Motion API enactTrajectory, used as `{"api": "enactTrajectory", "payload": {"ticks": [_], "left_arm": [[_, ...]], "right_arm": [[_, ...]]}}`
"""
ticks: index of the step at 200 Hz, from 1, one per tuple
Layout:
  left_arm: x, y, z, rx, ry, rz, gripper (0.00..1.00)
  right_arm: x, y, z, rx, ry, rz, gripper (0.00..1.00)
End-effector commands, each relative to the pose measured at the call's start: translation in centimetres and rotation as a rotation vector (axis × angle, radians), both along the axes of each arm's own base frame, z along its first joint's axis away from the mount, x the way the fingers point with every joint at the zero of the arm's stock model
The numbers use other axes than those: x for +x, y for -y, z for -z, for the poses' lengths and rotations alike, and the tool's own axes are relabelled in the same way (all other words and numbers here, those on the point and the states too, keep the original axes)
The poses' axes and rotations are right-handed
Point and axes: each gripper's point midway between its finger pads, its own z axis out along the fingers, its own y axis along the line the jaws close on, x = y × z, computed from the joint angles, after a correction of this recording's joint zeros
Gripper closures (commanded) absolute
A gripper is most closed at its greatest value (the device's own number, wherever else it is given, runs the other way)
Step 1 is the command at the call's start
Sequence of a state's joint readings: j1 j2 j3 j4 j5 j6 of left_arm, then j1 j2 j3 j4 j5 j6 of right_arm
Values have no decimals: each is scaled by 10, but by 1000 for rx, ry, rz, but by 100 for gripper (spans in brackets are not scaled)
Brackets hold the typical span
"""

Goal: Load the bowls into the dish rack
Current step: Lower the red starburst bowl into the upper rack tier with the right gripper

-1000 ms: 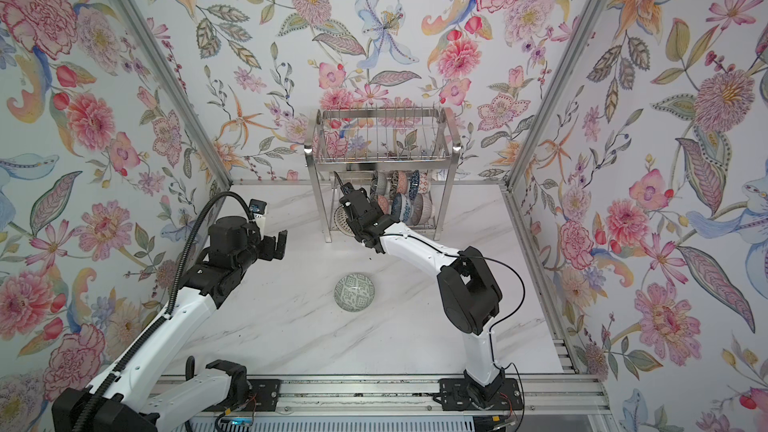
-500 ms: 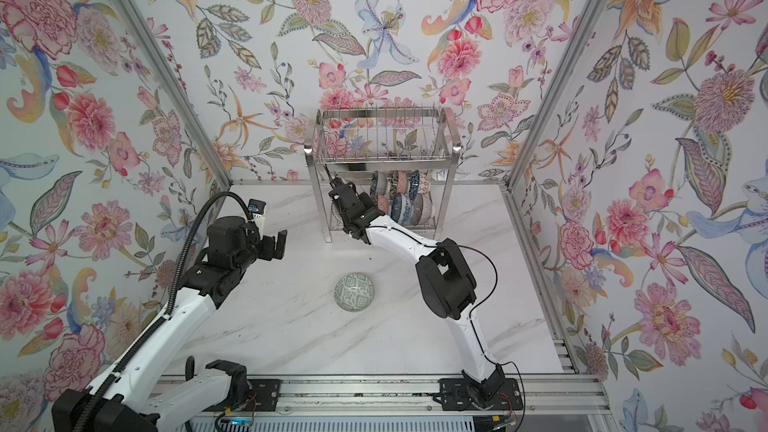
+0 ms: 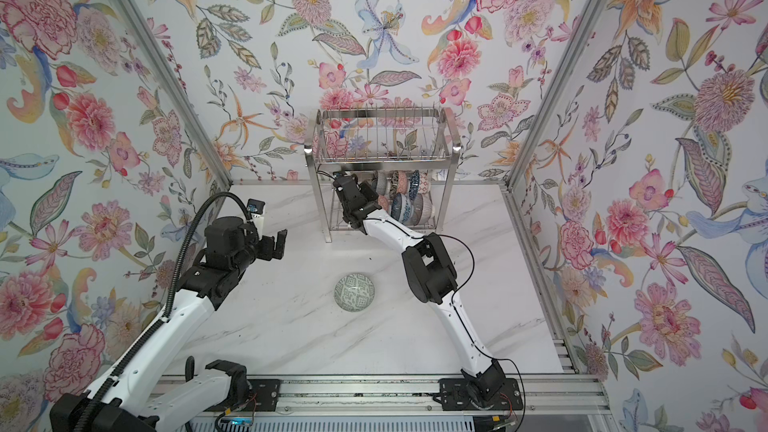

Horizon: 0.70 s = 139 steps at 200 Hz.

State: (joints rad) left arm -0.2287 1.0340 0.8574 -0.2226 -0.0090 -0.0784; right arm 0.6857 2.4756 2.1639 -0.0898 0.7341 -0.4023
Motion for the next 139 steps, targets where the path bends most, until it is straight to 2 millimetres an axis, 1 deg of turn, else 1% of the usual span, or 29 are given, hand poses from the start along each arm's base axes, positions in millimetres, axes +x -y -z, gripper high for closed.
{"api": "enactTrajectory", "payload": {"ticks": [1,31,74,139], "left_arm": [[0,-2,-2,-20,14,-7,1],[0,-4,-2,-19,14,-11,1],[1,-4,-2,-24,11,-10,1],[0,-4,-1,-25,10,-11,1]], "right_arm": [[21,2,-32,75,122,40,100],[35,1,-28,118,148,49,100],[46,-3,-28,140,215,62,100],[62,-7,-26,103,362,84,100]]}}
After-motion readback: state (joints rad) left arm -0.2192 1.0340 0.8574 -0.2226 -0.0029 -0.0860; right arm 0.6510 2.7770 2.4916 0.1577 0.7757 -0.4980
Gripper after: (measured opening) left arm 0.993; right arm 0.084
